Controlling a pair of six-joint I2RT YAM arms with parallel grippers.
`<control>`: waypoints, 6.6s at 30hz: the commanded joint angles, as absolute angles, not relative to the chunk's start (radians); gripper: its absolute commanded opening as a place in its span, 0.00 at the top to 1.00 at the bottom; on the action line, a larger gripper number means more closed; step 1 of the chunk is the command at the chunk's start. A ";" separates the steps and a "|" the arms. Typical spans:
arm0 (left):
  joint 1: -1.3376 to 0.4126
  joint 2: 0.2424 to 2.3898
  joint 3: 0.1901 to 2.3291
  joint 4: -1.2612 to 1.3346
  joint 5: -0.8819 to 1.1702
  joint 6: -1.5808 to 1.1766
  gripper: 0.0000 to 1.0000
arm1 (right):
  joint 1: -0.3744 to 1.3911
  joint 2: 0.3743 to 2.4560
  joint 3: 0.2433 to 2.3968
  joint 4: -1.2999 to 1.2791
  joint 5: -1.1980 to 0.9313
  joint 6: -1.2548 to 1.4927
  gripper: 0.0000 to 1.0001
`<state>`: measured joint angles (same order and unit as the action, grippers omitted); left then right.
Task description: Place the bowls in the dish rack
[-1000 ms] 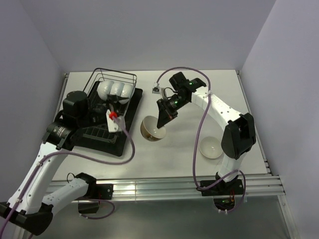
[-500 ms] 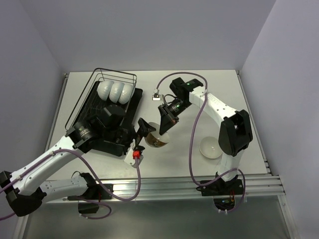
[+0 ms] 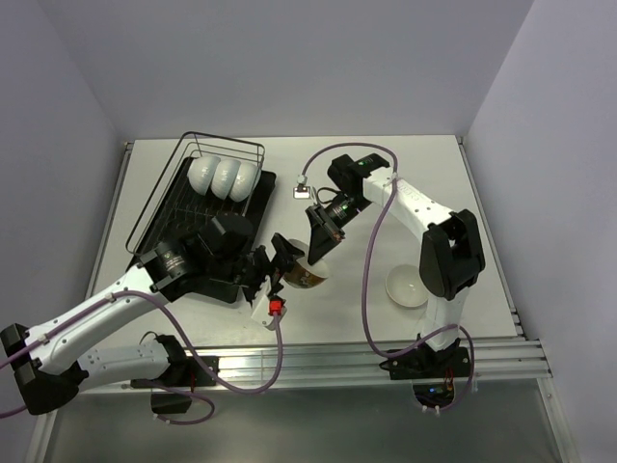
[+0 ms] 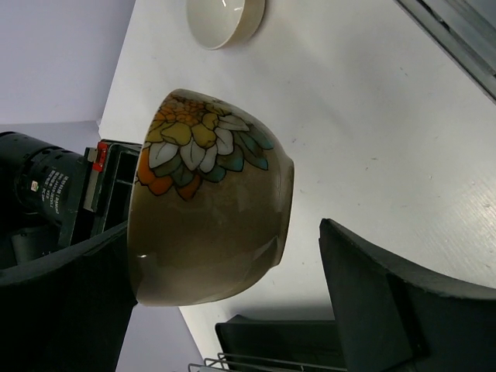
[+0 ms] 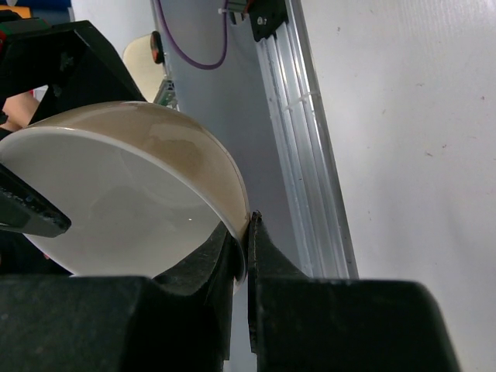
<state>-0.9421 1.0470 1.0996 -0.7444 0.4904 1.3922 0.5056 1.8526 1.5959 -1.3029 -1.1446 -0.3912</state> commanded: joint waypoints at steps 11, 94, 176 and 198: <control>-0.957 1.068 1.060 -0.680 0.469 1.456 0.23 | 0.518 1.875 1.634 -1.414 -1.255 -0.437 1.00; 0.080 1.503 1.704 -1.373 1.006 1.312 1.00 | 0.324 1.862 1.694 -1.315 -1.184 -0.287 0.08; 0.072 1.631 1.425 -1.373 0.792 1.578 0.10 | 0.402 1.852 1.601 -1.290 -1.155 -0.302 0.07; 0.046 1.720 1.545 -1.292 0.799 1.408 0.00 | 0.416 1.845 1.603 -1.281 -1.132 -0.293 0.07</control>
